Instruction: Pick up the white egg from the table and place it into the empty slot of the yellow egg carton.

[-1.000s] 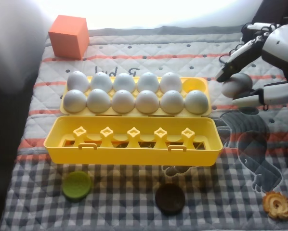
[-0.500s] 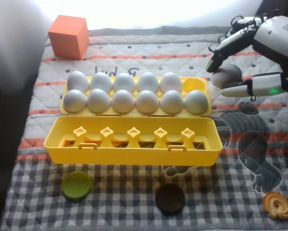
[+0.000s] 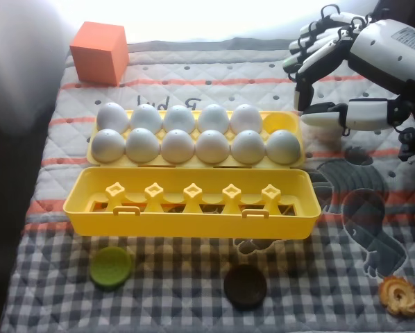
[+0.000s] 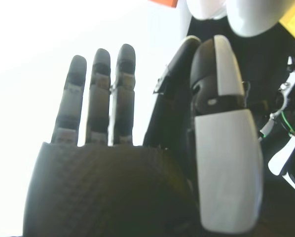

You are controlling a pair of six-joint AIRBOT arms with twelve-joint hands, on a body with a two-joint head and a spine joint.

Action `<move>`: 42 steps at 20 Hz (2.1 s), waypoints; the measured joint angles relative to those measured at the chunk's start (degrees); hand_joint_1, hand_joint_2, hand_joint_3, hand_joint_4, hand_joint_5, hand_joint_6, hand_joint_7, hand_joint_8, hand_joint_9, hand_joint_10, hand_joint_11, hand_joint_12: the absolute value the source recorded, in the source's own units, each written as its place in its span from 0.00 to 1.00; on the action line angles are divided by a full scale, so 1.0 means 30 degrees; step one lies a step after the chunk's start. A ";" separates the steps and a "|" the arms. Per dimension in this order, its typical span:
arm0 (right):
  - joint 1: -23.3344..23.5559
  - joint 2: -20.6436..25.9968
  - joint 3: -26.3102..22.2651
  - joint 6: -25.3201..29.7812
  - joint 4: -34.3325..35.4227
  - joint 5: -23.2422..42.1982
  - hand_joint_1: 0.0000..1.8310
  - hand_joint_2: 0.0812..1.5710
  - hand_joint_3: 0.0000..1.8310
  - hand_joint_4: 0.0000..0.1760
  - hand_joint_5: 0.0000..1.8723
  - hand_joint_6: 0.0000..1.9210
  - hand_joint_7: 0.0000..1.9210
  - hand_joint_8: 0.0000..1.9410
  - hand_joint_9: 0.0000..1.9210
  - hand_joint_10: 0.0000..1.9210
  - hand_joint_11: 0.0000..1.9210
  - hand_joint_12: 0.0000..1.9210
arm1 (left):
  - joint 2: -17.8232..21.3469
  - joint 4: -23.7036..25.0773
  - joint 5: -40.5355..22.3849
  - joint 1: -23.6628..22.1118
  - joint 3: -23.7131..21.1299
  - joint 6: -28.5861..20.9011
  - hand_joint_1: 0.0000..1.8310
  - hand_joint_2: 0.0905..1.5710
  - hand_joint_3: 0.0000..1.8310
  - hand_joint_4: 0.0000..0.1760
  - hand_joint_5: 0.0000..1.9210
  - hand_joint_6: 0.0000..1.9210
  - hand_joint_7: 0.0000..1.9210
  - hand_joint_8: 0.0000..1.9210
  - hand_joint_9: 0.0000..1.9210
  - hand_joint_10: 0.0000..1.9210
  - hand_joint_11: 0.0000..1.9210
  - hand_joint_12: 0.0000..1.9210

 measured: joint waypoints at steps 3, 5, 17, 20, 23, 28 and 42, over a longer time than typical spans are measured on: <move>0.0000 0.0000 0.0007 0.0051 -0.0015 0.0000 0.58 0.67 0.00 0.64 0.55 0.46 0.44 0.00 0.38 0.00 0.16 0.32 | 0.0000 0.0000 0.0000 0.0000 0.0000 0.0000 0.00 0.41 0.00 0.41 0.00 0.00 0.00 0.00 0.00 0.00 0.00 0.00; 0.0000 0.0007 0.0007 0.0087 -0.0124 0.0000 0.58 0.67 0.00 0.68 0.56 0.44 0.42 0.01 0.35 0.01 0.14 0.32 | 0.0000 0.0000 -0.0007 0.0000 0.0000 0.0000 0.00 0.41 0.00 0.42 0.00 0.00 0.00 0.00 0.00 0.00 0.00 0.00; 0.0000 0.1035 -0.0131 -0.0095 -0.0954 -0.1275 0.55 0.55 0.00 0.00 0.46 0.00 0.48 0.00 0.45 0.00 0.28 0.33 | 0.0000 0.0000 0.0007 0.0007 0.0000 -0.0022 0.00 0.41 0.00 0.40 0.00 0.00 0.00 0.00 0.00 0.00 0.00 0.00; 0.0000 0.1027 -0.0131 -0.0510 -0.0962 -0.1931 0.54 0.55 0.00 0.00 0.46 0.00 0.45 0.00 0.41 0.00 0.20 0.37 | 0.0000 0.0000 0.0007 0.0007 0.0000 -0.0066 0.00 0.41 0.00 0.41 0.00 0.00 0.00 0.00 0.00 0.00 0.00 0.00; 0.0000 0.0874 0.0036 -0.0546 -0.0969 -0.2288 0.54 0.55 0.00 0.00 0.45 0.00 0.44 0.00 0.40 0.00 0.19 0.36 | 0.0000 0.0000 0.0000 0.0124 -0.0007 -0.0087 0.00 0.42 0.00 0.36 0.00 0.00 0.00 0.00 0.00 0.00 0.00 0.00; -0.0007 0.0648 0.0357 -0.0546 -0.0962 -0.2747 0.56 0.54 0.00 0.00 0.48 0.00 0.46 0.00 0.39 0.00 0.18 0.34 | 0.0000 0.0015 0.0007 0.0124 -0.0022 -0.0087 0.00 0.41 0.00 0.50 0.00 0.00 0.00 0.00 0.00 0.00 0.00 0.00; -0.0007 -0.0015 0.1115 -0.0539 -0.0911 -0.3876 0.56 0.56 0.00 0.00 0.53 0.00 0.51 0.00 0.45 0.00 0.17 0.49 | 0.0000 -0.0015 -0.0007 0.0124 -0.0022 -0.0138 0.00 0.42 0.00 0.37 0.00 0.00 0.00 0.00 0.00 0.00 0.00 0.00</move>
